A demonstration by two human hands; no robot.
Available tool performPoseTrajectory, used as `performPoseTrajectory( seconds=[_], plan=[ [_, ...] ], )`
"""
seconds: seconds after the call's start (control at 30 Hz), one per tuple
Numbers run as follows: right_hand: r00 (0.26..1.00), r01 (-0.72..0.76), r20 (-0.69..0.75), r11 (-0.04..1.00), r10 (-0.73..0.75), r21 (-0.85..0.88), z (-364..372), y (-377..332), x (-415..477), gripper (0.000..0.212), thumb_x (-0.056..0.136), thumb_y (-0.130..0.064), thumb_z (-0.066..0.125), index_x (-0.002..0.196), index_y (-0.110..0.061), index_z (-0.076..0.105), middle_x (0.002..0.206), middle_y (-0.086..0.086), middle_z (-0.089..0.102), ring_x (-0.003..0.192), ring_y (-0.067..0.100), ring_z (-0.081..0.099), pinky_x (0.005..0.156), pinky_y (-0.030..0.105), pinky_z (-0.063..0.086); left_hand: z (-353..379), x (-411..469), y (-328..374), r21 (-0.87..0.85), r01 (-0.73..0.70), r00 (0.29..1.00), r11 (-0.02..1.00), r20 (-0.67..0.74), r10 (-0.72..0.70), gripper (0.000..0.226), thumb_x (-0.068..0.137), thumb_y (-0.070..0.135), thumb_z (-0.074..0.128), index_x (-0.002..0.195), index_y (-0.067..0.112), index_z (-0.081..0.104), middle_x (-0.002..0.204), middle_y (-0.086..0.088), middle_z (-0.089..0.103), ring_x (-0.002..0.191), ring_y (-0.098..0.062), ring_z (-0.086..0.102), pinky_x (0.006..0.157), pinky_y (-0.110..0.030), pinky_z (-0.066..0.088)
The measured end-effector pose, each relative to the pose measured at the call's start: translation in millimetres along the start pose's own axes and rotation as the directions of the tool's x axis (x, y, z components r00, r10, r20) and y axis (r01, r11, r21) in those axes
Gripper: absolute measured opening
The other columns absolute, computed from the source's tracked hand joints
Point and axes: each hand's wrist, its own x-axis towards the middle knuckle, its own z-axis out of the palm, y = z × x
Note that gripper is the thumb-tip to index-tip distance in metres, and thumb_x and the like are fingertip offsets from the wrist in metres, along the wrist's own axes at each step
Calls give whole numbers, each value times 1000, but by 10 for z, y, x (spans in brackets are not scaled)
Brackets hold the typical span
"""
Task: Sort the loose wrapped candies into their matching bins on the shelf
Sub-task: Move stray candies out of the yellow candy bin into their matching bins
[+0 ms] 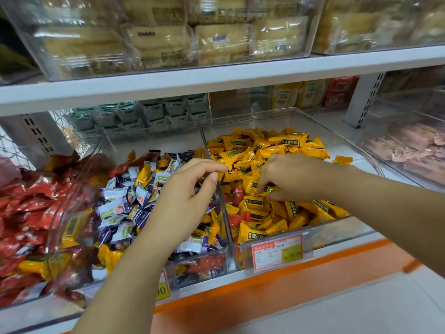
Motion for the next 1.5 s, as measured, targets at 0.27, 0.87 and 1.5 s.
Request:
performPoseTrajectory(
  seconds=[0.27, 0.87, 1.5],
  plan=[
    [1000, -26, 6, 997, 25, 70, -17, 162, -261, 25, 95, -33, 51, 115, -34, 65, 115, -17, 63, 110, 7, 50, 91, 33, 46, 0, -11, -9, -20, -4, 1000, 1000, 1, 4, 27, 96, 16, 48, 100, 39, 61, 106, 28, 57, 104, 14, 49, 84, 2, 31],
    [995, -37, 101, 967, 12, 254, 37, -372, 438, 50, 85, -29, 62, 133, -28, 48, 100, -1, 53, 102, 21, 48, 70, 31, 41, -7, 2, 2, -37, 31, 1000, 999, 3, -31, 27, 95, 17, 49, 102, 40, 62, 105, 27, 59, 102, 11, 51, 84, 0, 35],
    [860, 66, -449, 821, 242, 568, -479, -812, -174, 16, 87, -21, 64, 103, -24, 64, 88, -23, 48, 81, -8, 49, 69, 2, 37, -664, -285, 342, 2, 9, 965, 1000, -263, -9, 35, 95, 14, 52, 90, 48, 56, 88, 29, 60, 85, 8, 55, 70, -7, 39]
  ],
)
